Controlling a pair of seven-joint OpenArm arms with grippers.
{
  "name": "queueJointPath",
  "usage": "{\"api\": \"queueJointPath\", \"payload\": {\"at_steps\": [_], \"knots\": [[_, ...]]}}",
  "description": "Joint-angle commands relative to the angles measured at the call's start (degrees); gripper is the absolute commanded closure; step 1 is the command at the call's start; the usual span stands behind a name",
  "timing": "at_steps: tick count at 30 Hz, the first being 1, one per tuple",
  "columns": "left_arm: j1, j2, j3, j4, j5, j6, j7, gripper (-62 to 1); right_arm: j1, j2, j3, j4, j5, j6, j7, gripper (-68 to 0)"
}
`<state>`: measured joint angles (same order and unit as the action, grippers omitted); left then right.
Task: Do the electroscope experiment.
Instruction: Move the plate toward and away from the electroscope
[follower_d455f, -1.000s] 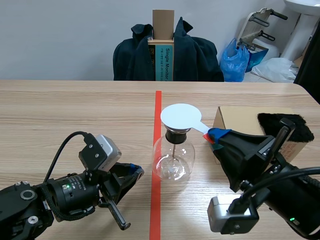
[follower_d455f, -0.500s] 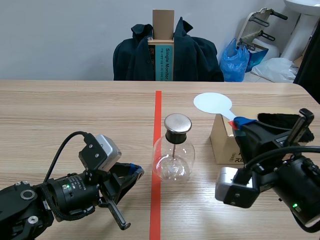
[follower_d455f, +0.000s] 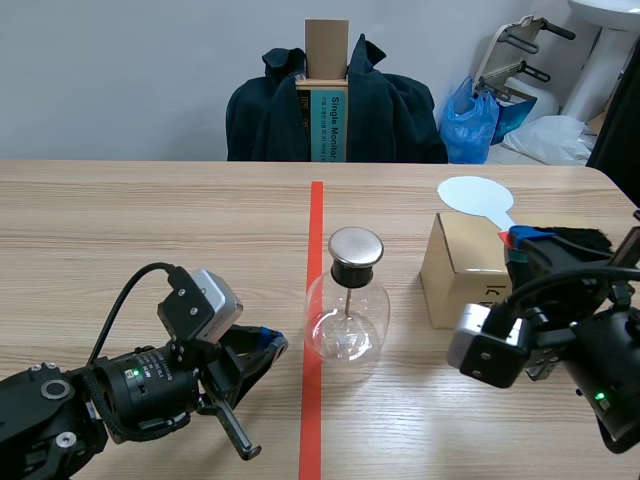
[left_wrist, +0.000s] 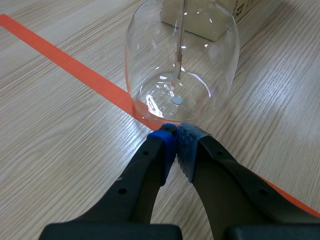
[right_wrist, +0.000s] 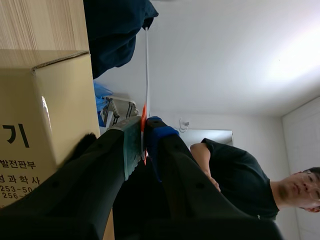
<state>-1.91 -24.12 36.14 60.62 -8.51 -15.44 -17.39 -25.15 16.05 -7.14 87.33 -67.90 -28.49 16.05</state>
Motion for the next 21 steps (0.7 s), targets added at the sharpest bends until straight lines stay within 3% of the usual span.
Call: {"api": "queueJointPath", "payload": {"at_steps": [1,21], "knots": [[-0.35,0.26,-0.15,1.46,-0.2,-0.09,-0.76,-2.6,0.2,0.92,0.44,0.85,0.37,-0.59,1.03,-0.8],[-0.35,0.26,-0.15,1.46,-0.2,-0.09,-0.76,-2.6,0.22,0.92,0.44,0.85,0.37,-0.61,20.2,-0.8]]}}
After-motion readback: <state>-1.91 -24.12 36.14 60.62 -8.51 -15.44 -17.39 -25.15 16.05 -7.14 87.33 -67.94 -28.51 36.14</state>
